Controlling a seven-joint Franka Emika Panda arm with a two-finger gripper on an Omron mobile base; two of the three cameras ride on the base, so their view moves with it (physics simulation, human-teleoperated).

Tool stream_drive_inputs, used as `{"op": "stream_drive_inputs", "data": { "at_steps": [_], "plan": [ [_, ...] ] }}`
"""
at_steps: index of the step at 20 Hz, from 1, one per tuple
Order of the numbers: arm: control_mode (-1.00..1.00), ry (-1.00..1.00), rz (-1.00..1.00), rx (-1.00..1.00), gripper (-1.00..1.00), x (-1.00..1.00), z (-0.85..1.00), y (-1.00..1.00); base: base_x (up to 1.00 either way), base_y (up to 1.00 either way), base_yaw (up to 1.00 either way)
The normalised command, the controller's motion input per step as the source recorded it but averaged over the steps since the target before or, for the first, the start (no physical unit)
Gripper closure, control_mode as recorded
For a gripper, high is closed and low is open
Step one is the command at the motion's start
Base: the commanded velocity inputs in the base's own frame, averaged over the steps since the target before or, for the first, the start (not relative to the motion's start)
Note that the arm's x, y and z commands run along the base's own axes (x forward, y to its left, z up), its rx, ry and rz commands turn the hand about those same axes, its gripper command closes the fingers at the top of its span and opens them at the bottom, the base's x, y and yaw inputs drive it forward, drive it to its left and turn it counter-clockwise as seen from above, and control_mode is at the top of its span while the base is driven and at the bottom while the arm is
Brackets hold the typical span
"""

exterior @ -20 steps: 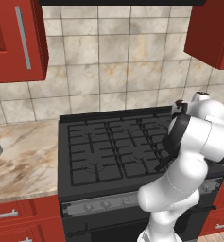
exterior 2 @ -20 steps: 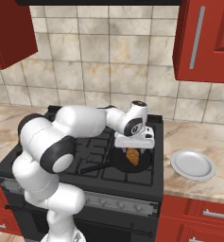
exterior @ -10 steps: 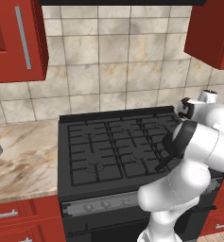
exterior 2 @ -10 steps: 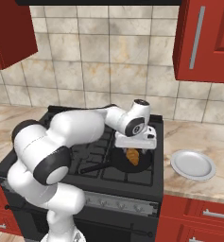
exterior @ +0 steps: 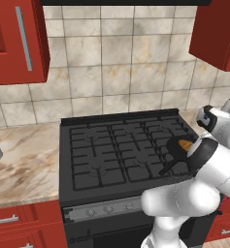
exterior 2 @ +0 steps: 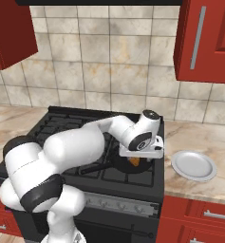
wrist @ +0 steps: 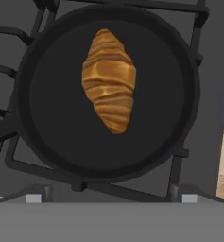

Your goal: Pick the croissant and place it on the pan. Then turn on the stove to warm the croissant.

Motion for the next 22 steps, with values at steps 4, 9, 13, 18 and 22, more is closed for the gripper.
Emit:
{"op": "stream_drive_inputs", "data": {
  "at_steps": [4, 9, 13, 18, 22],
  "plan": [
    [-1.0, -0.09, 0.02, 0.03, -1.0, -0.44, 0.08, -0.09, 0.0, 0.0, 0.0],
    [-1.0, -0.08, 0.03, 0.0, -1.0, -0.44, 0.0, -0.03, 0.0, 0.0, 0.0],
    [-1.0, -0.05, 0.04, 0.0, -1.0, -0.46, 0.0, 0.0, 0.0, 0.0, 0.0],
    [-1.0, -0.05, 0.04, 0.0, -1.0, -0.4, 0.0, 0.0, 0.0, 0.0, 0.0],
    [-1.0, -0.09, 0.03, 0.0, -1.0, -0.29, 0.0, 0.0, 0.0, 0.0, 0.0]
  ]
}}
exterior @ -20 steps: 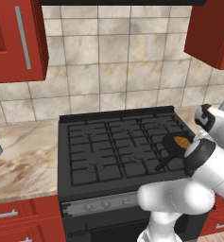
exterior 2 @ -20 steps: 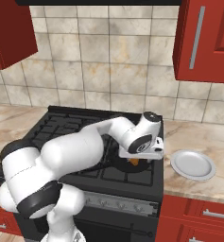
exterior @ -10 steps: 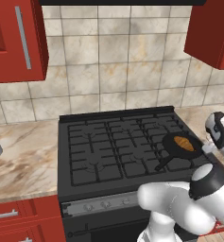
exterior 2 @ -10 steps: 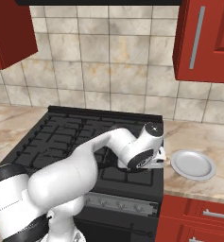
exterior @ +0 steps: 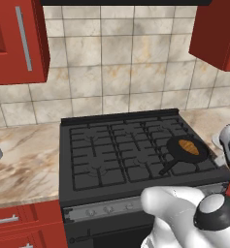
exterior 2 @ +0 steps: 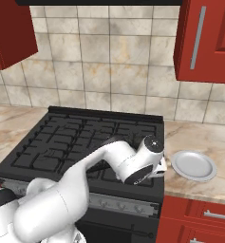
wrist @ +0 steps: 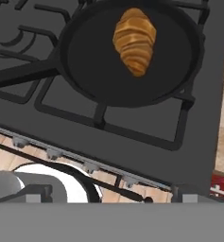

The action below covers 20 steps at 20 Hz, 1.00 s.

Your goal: Pick the croissant and place it on the pan. Then turn on the stove to warm the croissant.

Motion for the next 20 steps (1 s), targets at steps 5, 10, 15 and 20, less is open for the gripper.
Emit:
{"op": "stream_drive_inputs", "data": {
  "at_steps": [5, 10, 15, 20],
  "plan": [
    [-1.0, -0.12, 0.02, 0.0, -1.0, -0.27, 0.0, 0.0, 0.0, 0.0, 0.0],
    [-1.0, -0.16, 0.02, 0.0, -1.0, -0.28, 0.0, 0.0, 0.0, 0.0, 0.0],
    [-1.0, -0.16, 0.02, 0.01, -1.0, -0.3, -0.01, 0.0, 0.0, 0.0, 0.0],
    [-1.0, -0.21, 0.03, 0.03, -1.0, -0.25, -0.13, 0.0, 0.0, 0.0, 0.0]
  ]
}}
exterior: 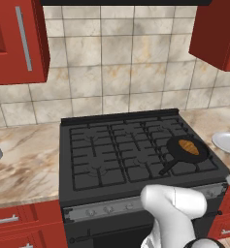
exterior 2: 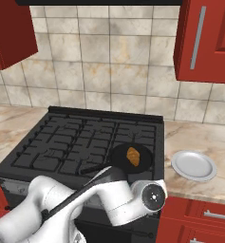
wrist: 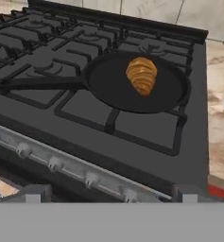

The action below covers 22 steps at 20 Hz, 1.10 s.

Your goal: Pick the croissant and place it on the pan. Then turn on the stove to warm the croissant.

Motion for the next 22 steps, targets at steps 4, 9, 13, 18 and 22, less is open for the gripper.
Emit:
{"op": "stream_drive_inputs", "data": {
  "at_steps": [4, 9, 13, 18, 22],
  "plan": [
    [-1.0, -0.26, 0.05, 0.05, -1.0, -0.21, -0.18, 0.0, 0.0, 0.0, 0.0],
    [-1.0, -0.28, 0.04, 0.07, -1.0, -0.21, -0.14, 0.0, 0.0, 0.0, 0.0],
    [-1.0, -0.28, 0.02, 0.05, -1.0, -0.25, -0.14, 0.0, 0.0, 0.0, 0.0],
    [-1.0, -0.26, 0.0, 0.03, -1.0, -0.11, -0.17, 0.0, 0.0, 0.0, 0.0],
    [-1.0, -0.15, 0.0, 0.0, -1.0, 0.0, -0.12, 0.0, 0.0, 0.0, 0.0]
  ]
}}
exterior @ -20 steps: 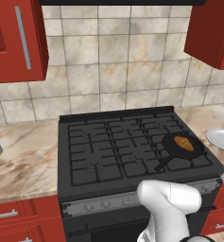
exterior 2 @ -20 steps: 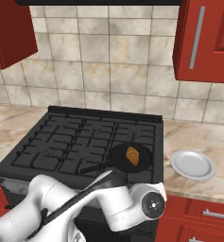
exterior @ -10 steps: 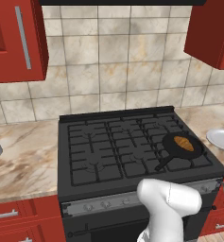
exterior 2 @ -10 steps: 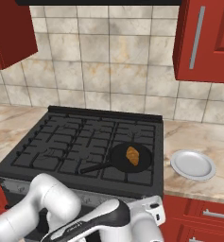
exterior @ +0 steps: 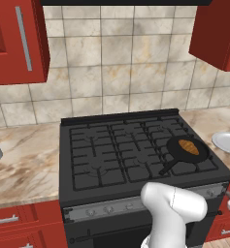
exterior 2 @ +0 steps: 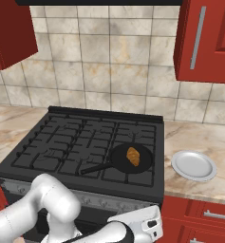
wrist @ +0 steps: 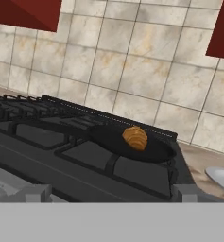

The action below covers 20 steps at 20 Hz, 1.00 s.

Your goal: Pick the croissant and place it on the pan. Then turn on the stove to warm the croissant.

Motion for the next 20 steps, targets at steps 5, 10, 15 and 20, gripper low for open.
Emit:
{"op": "stream_drive_inputs", "data": {
  "at_steps": [5, 10, 15, 20],
  "plan": [
    [-1.0, -0.07, 0.0, 0.0, -1.0, 0.0, -0.14, 0.0, 0.0, 0.0, 0.0],
    [-1.0, 0.0, 0.0, 0.0, -1.0, 0.0, -0.22, 0.0, 0.0, 0.0, 0.0],
    [-1.0, 0.0, 0.0, 0.0, -1.0, 0.0, -0.26, 0.0, 0.0, 0.0, 0.0],
    [-1.0, 0.0, 0.0, 0.0, -1.0, 0.0, -0.28, 0.0, 0.0, 0.0, 0.0]
  ]
}}
